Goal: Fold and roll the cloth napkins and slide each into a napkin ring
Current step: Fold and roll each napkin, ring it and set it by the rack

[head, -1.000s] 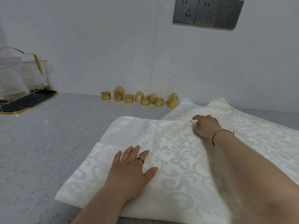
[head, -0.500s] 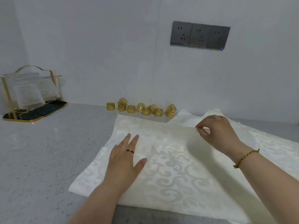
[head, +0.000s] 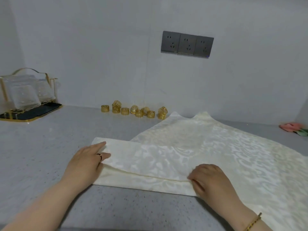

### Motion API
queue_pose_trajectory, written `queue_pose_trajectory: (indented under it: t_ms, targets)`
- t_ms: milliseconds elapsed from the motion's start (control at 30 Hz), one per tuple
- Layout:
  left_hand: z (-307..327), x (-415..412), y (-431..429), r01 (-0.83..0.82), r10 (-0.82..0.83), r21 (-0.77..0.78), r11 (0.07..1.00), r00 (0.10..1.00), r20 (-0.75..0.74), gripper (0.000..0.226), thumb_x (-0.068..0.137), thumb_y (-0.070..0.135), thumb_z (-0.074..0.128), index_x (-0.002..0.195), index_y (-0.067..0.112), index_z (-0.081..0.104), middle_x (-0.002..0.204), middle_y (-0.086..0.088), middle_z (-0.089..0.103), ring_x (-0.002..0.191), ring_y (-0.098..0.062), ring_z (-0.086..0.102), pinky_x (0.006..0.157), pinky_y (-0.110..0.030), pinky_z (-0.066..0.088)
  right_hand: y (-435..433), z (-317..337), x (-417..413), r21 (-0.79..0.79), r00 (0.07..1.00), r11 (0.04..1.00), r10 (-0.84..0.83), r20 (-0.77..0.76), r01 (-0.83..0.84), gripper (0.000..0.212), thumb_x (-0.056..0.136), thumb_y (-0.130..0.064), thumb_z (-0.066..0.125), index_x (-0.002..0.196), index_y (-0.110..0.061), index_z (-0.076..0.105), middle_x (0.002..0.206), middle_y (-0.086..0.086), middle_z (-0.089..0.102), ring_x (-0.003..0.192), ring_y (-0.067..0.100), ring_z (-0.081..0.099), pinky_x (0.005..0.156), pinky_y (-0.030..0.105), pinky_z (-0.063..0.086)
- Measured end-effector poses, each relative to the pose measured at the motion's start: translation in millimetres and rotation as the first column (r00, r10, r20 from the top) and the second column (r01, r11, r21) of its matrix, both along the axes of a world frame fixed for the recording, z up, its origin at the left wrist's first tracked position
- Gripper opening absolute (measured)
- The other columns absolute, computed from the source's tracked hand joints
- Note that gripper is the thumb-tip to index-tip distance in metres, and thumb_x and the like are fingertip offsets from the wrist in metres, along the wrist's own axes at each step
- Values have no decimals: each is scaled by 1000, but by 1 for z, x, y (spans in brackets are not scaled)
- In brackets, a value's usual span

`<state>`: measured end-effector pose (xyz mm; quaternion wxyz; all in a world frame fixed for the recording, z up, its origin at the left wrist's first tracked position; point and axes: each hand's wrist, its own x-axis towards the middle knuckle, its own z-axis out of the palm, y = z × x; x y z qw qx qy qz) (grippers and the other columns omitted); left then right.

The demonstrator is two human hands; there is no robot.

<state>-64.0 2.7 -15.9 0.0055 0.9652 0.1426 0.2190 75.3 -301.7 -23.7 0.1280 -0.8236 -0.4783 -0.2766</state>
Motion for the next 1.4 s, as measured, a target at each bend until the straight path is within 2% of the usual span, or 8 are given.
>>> queue_pose_trajectory:
  t_ms: [100,333,433,533,667,767,900,1400]
  targets:
    - [-5,-11,6,65,-70,122,990,997,42,44,36,-4,88,73,17,76,88,-9,73,70,-29,71,55,-40,54,-4,-10,1,-15,998,998,-53,-17,53,16,51,-20,61,63,-28,69,66,-17,66,61,4,64,70,11,40]
    - [1,-33,1,99,-136,227,969,979,155,43,68,16,33,71,15,76,72,-1,73,61,-21,70,50,-33,54,-10,-11,-5,71,986,988,-128,-109,136,12,55,-20,61,60,-27,70,63,-17,67,55,0,63,46,2,37]
    - [0,-38,2,25,-52,228,973,993,111,15,66,9,62,67,15,76,67,-1,72,55,-23,69,43,-33,52,-13,-13,-3,113,982,976,-177,-67,184,28,66,-27,42,63,-27,69,63,-17,66,75,5,56,47,-2,24]
    - [-10,-42,10,-46,45,59,997,999,12,45,34,-9,88,67,19,76,63,0,71,49,-24,66,38,-29,49,-14,-16,-3,151,984,974,-176,16,172,32,67,-27,38,64,-24,70,65,-16,66,88,12,47,54,7,36]
    - [-5,-48,6,-74,66,-102,992,995,-73,40,66,-3,75,94,25,73,92,0,73,79,-26,69,64,-30,52,-14,-17,-7,155,990,979,-141,32,134,32,65,-26,38,63,-23,69,67,-15,67,88,10,47,64,9,37]
    - [13,-41,1,-103,78,-123,987,978,-195,47,91,16,46,134,34,40,133,6,50,120,-16,45,99,-24,31,-13,-17,-11,136,991,982,-131,9,129,31,65,-26,38,61,-24,69,69,-16,68,87,8,49,56,8,36]
    - [34,-11,-20,70,-110,-402,913,991,-77,39,92,26,42,130,30,44,137,8,44,127,-13,38,102,-21,26,-13,-19,-10,140,991,981,-131,-26,133,31,65,-26,38,62,-22,69,69,-14,68,88,10,49,70,12,39]
    - [-2,80,-54,-17,-119,-252,968,849,-515,67,94,56,22,148,21,3,156,0,-4,143,-14,-5,115,-38,-2,-12,-12,-12,95,993,990,-96,-67,102,27,65,-26,41,55,-20,65,65,-13,66,75,6,48,58,12,40]
